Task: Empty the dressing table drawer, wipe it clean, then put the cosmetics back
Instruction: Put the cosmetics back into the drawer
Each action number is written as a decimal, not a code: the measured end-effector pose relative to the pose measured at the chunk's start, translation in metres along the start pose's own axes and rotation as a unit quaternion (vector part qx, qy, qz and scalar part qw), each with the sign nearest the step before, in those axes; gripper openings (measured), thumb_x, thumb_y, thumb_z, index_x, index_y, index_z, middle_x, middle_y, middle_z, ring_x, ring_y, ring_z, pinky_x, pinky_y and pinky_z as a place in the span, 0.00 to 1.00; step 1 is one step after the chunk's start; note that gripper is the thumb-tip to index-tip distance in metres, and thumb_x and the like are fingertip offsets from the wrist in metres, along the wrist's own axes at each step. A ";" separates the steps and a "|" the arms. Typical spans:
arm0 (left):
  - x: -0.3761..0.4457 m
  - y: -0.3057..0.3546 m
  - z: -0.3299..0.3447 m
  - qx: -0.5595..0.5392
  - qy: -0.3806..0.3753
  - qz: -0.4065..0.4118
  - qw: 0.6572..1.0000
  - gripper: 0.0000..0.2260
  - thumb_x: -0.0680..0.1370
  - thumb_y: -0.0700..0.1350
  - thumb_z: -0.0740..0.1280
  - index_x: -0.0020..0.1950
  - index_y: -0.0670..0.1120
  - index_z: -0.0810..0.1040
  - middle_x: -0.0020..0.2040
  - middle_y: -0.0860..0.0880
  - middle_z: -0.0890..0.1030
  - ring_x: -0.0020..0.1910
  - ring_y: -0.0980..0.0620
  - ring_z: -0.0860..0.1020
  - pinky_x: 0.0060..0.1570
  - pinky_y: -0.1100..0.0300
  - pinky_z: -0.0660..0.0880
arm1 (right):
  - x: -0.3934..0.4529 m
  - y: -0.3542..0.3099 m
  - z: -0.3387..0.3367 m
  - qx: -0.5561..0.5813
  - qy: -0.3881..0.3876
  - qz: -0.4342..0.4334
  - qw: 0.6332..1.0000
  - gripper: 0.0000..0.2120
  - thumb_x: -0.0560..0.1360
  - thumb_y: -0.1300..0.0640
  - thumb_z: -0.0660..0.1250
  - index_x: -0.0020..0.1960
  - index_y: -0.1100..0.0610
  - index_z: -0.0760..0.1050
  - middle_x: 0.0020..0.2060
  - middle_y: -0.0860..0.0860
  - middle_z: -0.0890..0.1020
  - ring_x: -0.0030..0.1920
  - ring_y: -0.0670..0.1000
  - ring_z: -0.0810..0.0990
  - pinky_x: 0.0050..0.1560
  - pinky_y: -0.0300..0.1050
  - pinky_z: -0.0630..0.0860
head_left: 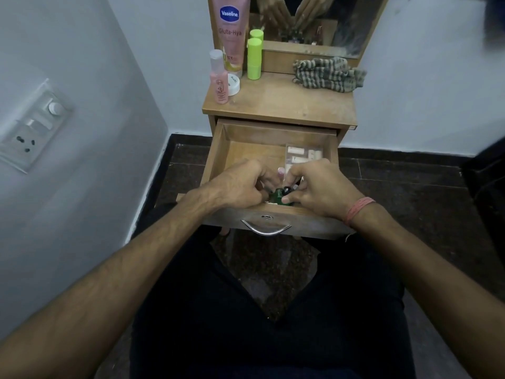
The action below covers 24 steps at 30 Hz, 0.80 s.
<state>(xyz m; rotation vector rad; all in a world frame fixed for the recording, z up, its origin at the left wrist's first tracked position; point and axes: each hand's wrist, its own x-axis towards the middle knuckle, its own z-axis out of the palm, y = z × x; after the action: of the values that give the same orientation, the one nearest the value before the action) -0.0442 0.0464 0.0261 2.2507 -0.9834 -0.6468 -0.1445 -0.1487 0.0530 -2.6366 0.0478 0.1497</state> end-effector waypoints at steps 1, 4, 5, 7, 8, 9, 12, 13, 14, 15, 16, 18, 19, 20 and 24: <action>0.000 0.000 0.000 0.006 -0.003 -0.005 1.000 0.19 0.79 0.35 0.74 0.64 0.55 0.89 0.54 0.61 0.89 0.48 0.68 0.84 0.54 0.64 0.84 | 0.002 -0.001 -0.001 -0.007 -0.008 -0.001 1.000 0.10 0.68 0.52 0.85 0.45 0.49 0.86 0.34 0.33 0.76 0.40 0.38 0.82 0.43 0.29 0.75; 0.000 0.001 0.001 0.015 0.000 -0.006 1.000 0.19 0.79 0.34 0.71 0.62 0.55 0.90 0.55 0.61 0.88 0.49 0.68 0.83 0.56 0.64 0.82 | 0.009 -0.004 0.000 -0.045 -0.027 -0.007 0.999 0.10 0.69 0.51 0.85 0.47 0.50 0.87 0.36 0.37 0.78 0.38 0.37 0.76 0.36 0.24 0.65; 0.001 0.001 0.002 0.017 0.004 -0.005 1.000 0.19 0.79 0.34 0.71 0.62 0.54 0.90 0.56 0.60 0.88 0.51 0.67 0.83 0.58 0.63 0.82 | 0.011 -0.003 0.001 -0.053 -0.032 -0.009 0.998 0.10 0.70 0.51 0.85 0.48 0.50 0.87 0.38 0.39 0.80 0.39 0.39 0.76 0.36 0.24 0.64; 0.001 -0.001 0.007 0.017 0.008 -0.012 1.000 0.19 0.78 0.33 0.71 0.61 0.54 0.90 0.56 0.60 0.89 0.53 0.66 0.84 0.61 0.60 0.83 | 0.013 0.001 0.004 -0.066 -0.031 -0.010 0.997 0.10 0.70 0.52 0.84 0.49 0.50 0.88 0.43 0.42 0.83 0.43 0.42 0.78 0.36 0.25 0.65; 0.001 -0.001 0.007 0.019 0.002 -0.015 1.000 0.20 0.78 0.34 0.70 0.61 0.54 0.90 0.57 0.59 0.89 0.54 0.64 0.84 0.62 0.59 0.83 | 0.015 0.002 0.005 -0.072 -0.030 -0.015 0.997 0.09 0.70 0.52 0.83 0.49 0.50 0.88 0.44 0.42 0.85 0.45 0.43 0.80 0.38 0.26 0.66; 0.000 -0.001 0.008 0.022 -0.005 -0.017 1.000 0.20 0.77 0.34 0.70 0.62 0.54 0.90 0.57 0.59 0.89 0.54 0.64 0.84 0.61 0.59 0.83 | 0.015 0.004 0.007 -0.077 -0.031 -0.019 0.996 0.09 0.70 0.52 0.83 0.49 0.50 0.88 0.46 0.43 0.86 0.48 0.44 0.82 0.41 0.28 0.68; -0.003 0.002 0.007 0.040 -0.004 -0.023 0.999 0.19 0.79 0.34 0.69 0.64 0.52 0.89 0.55 0.61 0.87 0.47 0.71 0.81 0.50 0.75 0.76 | 0.019 0.003 0.007 -0.082 -0.047 -0.020 0.995 0.08 0.70 0.51 0.82 0.49 0.48 0.89 0.48 0.44 0.88 0.53 0.46 0.84 0.53 0.37 0.77; -0.003 0.002 0.007 0.044 0.001 -0.023 0.999 0.19 0.79 0.34 0.69 0.63 0.52 0.89 0.51 0.63 0.86 0.44 0.75 0.79 0.45 0.79 0.72 | 0.020 0.004 0.007 -0.082 -0.053 -0.016 0.995 0.08 0.70 0.51 0.82 0.48 0.48 0.89 0.47 0.44 0.88 0.53 0.46 0.85 0.56 0.40 0.79; -0.003 0.004 0.008 0.046 0.006 -0.024 0.999 0.18 0.80 0.34 0.68 0.62 0.52 0.89 0.49 0.63 0.85 0.41 0.76 0.78 0.42 0.80 0.70 | 0.021 0.004 0.008 -0.082 -0.058 -0.013 0.995 0.07 0.70 0.51 0.82 0.47 0.48 0.89 0.47 0.44 0.88 0.54 0.47 0.85 0.58 0.43 0.80; -0.004 0.004 0.008 0.046 0.010 -0.025 0.999 0.18 0.80 0.35 0.68 0.61 0.52 0.90 0.48 0.63 0.85 0.41 0.75 0.78 0.42 0.79 0.69 | 0.022 0.003 0.008 -0.084 -0.062 -0.014 0.994 0.07 0.70 0.51 0.82 0.47 0.48 0.88 0.47 0.44 0.88 0.56 0.47 0.85 0.60 0.45 0.81; -0.004 0.004 0.008 0.043 0.010 -0.026 0.999 0.17 0.80 0.35 0.69 0.61 0.52 0.90 0.50 0.62 0.86 0.42 0.72 0.79 0.42 0.78 0.69 | 0.022 0.003 0.009 -0.088 -0.065 -0.016 0.994 0.07 0.70 0.51 0.82 0.46 0.48 0.88 0.48 0.44 0.88 0.58 0.47 0.86 0.61 0.47 0.81; -0.006 0.007 0.007 0.042 0.008 -0.032 0.999 0.16 0.81 0.36 0.69 0.62 0.52 0.90 0.55 0.60 0.88 0.47 0.67 0.81 0.45 0.77 0.69 | 0.022 0.001 0.008 -0.093 -0.070 -0.016 0.993 0.07 0.70 0.52 0.82 0.48 0.48 0.88 0.51 0.45 0.89 0.61 0.47 0.85 0.63 0.47 0.81; -0.007 0.008 0.006 0.044 0.008 -0.032 0.998 0.16 0.81 0.36 0.69 0.61 0.52 0.90 0.55 0.59 0.88 0.47 0.66 0.81 0.46 0.77 0.70 | 0.021 0.001 0.006 -0.093 -0.074 -0.017 0.993 0.08 0.71 0.52 0.82 0.49 0.48 0.88 0.53 0.45 0.88 0.60 0.46 0.85 0.62 0.42 0.80; -0.007 0.008 0.005 0.042 0.011 -0.031 0.999 0.16 0.81 0.36 0.69 0.60 0.52 0.90 0.54 0.59 0.89 0.47 0.66 0.82 0.47 0.76 0.72 | 0.020 0.000 0.003 -0.092 -0.077 -0.019 0.993 0.09 0.72 0.53 0.82 0.51 0.48 0.88 0.54 0.45 0.88 0.57 0.43 0.85 0.58 0.34 0.78; -0.007 0.008 -0.008 0.011 0.053 -0.041 0.998 0.16 0.80 0.37 0.68 0.55 0.55 0.90 0.53 0.63 0.88 0.50 0.66 0.84 0.59 0.60 0.83 | 0.020 -0.005 -0.019 -0.063 -0.081 -0.005 0.995 0.11 0.71 0.55 0.84 0.51 0.47 0.88 0.46 0.42 0.88 0.40 0.35 0.82 0.45 0.27 0.77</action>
<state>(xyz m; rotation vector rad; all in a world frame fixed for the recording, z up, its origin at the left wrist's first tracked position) -0.0472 0.0503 0.0386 2.3306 -0.8534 -0.5466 -0.1227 -0.1534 0.0701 -2.7390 -0.0305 0.3738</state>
